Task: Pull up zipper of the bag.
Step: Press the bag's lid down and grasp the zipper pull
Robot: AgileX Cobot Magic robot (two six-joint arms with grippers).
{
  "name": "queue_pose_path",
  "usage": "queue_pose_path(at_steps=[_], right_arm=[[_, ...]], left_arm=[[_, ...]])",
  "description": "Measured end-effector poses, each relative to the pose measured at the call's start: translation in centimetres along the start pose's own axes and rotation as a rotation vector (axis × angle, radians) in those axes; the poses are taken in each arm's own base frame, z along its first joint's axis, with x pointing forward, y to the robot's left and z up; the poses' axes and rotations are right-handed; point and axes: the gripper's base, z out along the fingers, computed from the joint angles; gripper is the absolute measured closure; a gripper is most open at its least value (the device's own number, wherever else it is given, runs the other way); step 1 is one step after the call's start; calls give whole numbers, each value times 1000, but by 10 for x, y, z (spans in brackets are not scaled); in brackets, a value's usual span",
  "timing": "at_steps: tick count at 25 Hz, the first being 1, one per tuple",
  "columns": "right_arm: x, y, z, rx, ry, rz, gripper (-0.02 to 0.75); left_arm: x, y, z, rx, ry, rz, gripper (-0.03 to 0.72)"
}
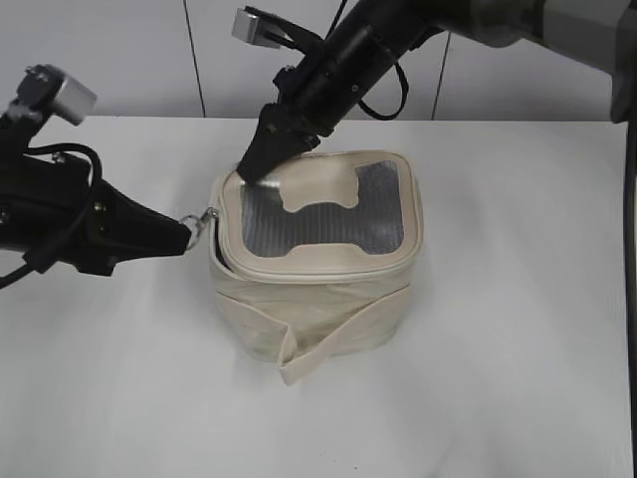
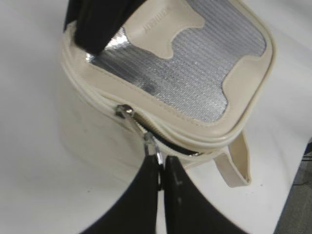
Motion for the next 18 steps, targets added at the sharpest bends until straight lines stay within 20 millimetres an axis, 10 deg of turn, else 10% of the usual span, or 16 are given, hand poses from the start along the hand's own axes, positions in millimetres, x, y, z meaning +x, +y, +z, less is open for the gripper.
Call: queue_pose_path(at_steps=[18], right_arm=[[2,-2,0,1,3,78,641]], left_arm=[[5,-74,42,91,174,122,694]])
